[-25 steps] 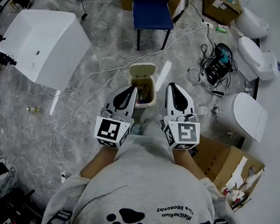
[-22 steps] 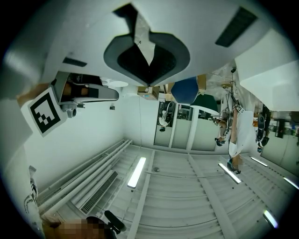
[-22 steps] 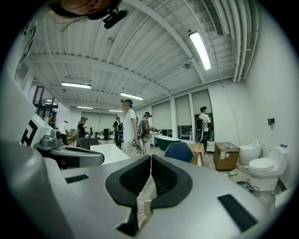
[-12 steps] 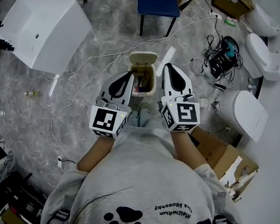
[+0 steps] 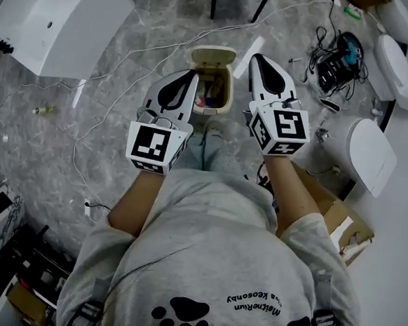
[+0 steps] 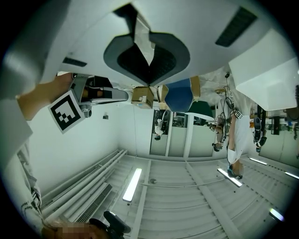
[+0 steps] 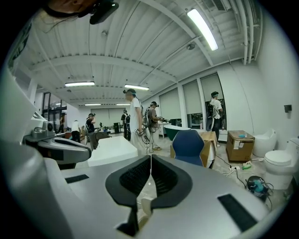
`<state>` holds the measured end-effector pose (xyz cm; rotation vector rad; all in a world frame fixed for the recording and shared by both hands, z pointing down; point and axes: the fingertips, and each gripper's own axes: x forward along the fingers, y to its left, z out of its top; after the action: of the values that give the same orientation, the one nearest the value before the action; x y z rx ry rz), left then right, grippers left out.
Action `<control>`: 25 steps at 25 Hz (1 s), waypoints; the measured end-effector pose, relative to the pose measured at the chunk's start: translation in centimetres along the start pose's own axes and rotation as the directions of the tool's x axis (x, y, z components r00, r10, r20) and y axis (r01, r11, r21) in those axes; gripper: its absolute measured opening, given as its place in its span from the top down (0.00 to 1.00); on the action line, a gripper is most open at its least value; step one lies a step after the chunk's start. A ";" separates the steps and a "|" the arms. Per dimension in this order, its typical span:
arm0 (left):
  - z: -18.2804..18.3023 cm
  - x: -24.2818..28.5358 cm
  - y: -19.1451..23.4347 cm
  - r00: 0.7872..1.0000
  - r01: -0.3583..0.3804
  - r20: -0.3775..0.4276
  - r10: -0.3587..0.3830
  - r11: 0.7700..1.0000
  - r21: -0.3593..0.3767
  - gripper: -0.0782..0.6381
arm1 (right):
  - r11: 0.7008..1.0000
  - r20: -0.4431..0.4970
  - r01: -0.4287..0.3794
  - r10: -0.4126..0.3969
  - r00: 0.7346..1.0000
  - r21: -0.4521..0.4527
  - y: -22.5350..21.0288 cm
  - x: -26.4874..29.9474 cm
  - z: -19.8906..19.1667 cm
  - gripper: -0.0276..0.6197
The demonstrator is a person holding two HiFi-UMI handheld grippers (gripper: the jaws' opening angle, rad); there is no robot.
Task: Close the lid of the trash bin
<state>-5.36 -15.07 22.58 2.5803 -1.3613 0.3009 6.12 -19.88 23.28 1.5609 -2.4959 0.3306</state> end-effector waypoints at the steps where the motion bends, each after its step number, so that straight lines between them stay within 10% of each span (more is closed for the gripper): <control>1: -0.3 0.5 0.1 1.000 0.001 -0.004 -0.001 1.000 0.003 0.86 | 1.000 -0.009 -0.002 0.002 1.000 -0.003 -0.4 0.4 -0.5 0.91; 25: -10.1 9.9 4.8 0.999 0.013 -0.036 -0.012 1.000 0.014 0.86 | 0.978 -0.088 -0.069 0.052 0.995 -0.197 -2.8 6.5 -10.5 0.91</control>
<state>-4.70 -22.73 35.40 2.5806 -1.3354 0.3541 6.14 -23.70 35.39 1.3684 -2.4321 0.1440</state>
